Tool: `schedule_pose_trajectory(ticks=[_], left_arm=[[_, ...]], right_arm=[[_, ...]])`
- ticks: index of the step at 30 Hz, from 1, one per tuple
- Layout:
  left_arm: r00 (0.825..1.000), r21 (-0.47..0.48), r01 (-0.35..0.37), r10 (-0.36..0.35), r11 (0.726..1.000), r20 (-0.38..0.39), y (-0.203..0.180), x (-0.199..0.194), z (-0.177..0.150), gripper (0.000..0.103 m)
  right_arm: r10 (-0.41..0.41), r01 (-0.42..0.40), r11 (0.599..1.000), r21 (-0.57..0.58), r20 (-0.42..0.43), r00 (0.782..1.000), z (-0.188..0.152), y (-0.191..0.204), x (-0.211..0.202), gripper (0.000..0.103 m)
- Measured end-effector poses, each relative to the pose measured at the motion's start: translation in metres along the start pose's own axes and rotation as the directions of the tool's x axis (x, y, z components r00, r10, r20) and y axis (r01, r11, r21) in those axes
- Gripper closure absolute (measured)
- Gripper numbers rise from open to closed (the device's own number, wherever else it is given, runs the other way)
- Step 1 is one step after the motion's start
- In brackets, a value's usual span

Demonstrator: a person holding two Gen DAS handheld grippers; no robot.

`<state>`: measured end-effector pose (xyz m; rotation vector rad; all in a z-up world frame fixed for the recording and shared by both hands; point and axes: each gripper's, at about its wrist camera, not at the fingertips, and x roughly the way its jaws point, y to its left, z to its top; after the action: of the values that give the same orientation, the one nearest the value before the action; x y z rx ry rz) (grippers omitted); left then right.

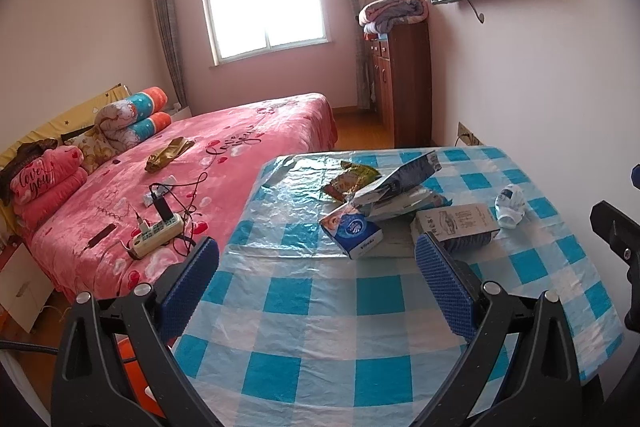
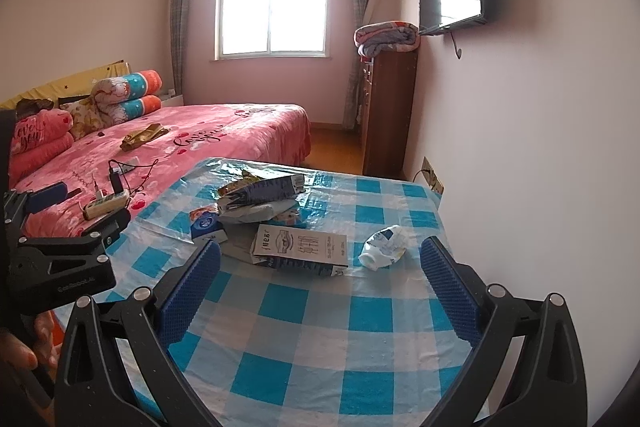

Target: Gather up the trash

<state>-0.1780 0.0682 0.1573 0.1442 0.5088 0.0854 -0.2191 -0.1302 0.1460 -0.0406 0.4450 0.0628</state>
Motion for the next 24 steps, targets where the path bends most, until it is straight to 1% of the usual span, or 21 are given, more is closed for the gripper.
schedule_pose_trajectory(ticks=[3,6,12,16,18,21,24], left_arm=[[1.000,0.021,-0.017,0.017,1.000,-0.006,-0.003,0.008,-0.004,0.004],[1.000,0.023,-0.005,0.005,1.000,-0.012,-0.001,0.016,-0.011,0.004],[0.998,-0.017,0.013,-0.014,1.000,-0.067,0.011,0.043,-0.029,0.004],[0.996,-0.006,-0.026,0.025,1.000,-0.091,0.016,0.062,-0.038,0.004],[0.995,-0.009,-0.032,0.031,0.999,-0.097,0.018,0.070,-0.040,0.004],[0.993,-0.035,-0.020,0.015,0.999,-0.116,0.022,0.081,-0.037,0.004],[0.991,-0.069,0.017,-0.026,0.998,-0.134,0.023,0.092,-0.031,0.004]], right_arm=[[0.026,-0.026,0.999,0.032,-0.011,1.000,-0.009,-0.008,0.012,0.004],[0.027,-0.026,0.998,0.058,-0.016,1.000,-0.021,-0.017,0.024,0.004],[0.048,-0.035,0.993,0.110,-0.115,0.992,-0.050,-0.032,0.058,0.004],[0.045,-0.019,0.989,0.148,-0.174,0.984,-0.066,-0.042,0.076,0.004],[0.042,-0.011,0.987,0.159,-0.192,0.981,-0.071,-0.046,0.083,0.004],[0.038,-0.004,0.987,0.162,-0.212,0.977,-0.075,-0.050,0.093,0.004],[0.022,0.022,0.984,0.178,-0.240,0.971,-0.076,-0.059,0.107,0.004]])
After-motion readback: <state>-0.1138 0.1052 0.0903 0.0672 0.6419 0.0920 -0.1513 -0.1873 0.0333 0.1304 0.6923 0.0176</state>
